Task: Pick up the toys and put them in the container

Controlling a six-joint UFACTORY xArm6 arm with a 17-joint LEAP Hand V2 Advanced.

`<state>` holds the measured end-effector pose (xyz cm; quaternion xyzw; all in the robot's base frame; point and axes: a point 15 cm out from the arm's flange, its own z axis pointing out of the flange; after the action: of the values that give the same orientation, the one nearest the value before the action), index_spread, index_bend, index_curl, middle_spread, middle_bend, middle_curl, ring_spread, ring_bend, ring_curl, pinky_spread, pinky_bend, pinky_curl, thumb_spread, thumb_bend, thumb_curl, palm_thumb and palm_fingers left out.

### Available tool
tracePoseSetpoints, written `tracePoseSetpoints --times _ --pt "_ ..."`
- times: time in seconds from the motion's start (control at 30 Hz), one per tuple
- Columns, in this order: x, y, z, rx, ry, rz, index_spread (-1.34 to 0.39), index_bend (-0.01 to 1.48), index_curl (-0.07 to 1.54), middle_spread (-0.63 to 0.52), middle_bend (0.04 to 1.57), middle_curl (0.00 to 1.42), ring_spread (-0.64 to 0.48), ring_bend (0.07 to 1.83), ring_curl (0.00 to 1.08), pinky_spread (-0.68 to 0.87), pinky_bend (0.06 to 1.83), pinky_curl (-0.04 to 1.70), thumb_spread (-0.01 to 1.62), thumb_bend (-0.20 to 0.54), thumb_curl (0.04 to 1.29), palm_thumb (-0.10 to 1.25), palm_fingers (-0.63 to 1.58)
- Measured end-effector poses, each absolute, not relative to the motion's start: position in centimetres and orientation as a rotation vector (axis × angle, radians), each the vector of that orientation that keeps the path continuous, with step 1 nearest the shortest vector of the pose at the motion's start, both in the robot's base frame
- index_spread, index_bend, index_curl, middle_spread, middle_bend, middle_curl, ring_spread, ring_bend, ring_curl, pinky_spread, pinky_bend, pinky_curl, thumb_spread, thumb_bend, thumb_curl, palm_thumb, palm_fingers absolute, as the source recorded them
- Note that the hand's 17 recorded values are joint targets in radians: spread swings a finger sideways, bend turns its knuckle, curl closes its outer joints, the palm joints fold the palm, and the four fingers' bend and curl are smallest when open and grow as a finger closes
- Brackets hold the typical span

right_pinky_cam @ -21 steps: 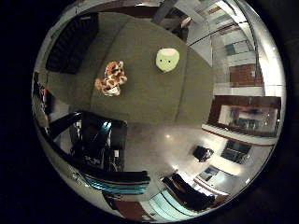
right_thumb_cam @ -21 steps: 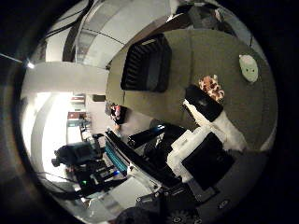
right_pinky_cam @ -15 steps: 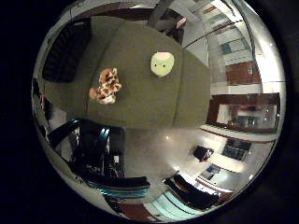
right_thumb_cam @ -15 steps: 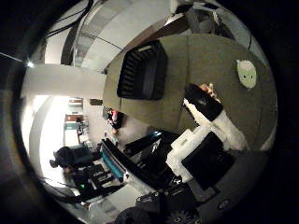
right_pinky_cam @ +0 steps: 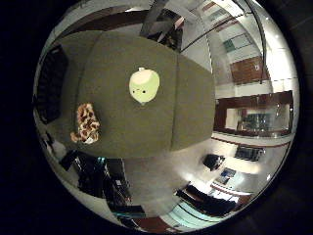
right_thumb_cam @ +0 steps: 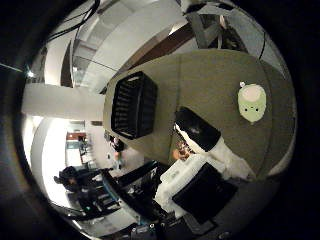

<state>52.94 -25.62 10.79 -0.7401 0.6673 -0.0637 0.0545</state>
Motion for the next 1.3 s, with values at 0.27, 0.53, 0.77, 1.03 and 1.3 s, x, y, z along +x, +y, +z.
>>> tracePoseSetpoints --times 0.27,0.53,0.77,1.03,1.3 --pt "55.5 -32.0 7.1 -2.215 2.088 -0.214 -0.40 0.17 0.35 -0.03 0.19 0.31 0.14 0.23 0.24 0.38 0.52 0.00 1.20 -0.031 0.31 0.53 0.34" --pt "56.2 -36.4 3.5 -2.197 2.125 -0.222 -0.39 0.17 0.32 -0.01 0.18 0.30 0.16 0.27 0.25 0.40 0.61 0.01 1.15 -0.028 0.28 0.40 0.26" --pt "56.0 -36.6 -0.2 -2.234 2.113 -0.190 -0.39 0.18 0.32 0.00 0.19 0.30 0.18 0.28 0.25 0.41 0.65 0.01 1.12 -0.024 0.27 0.36 0.22" --pt "56.0 -36.0 -4.0 -2.245 2.105 -0.187 -0.40 0.18 0.32 0.03 0.19 0.30 0.18 0.28 0.25 0.42 0.64 0.00 1.10 -0.028 0.26 0.33 0.18" --pt "56.4 -34.9 -7.7 -2.245 2.102 -0.210 -0.40 0.18 0.33 0.05 0.19 0.29 0.19 0.27 0.25 0.43 0.61 0.01 1.09 -0.023 0.26 0.32 0.18"
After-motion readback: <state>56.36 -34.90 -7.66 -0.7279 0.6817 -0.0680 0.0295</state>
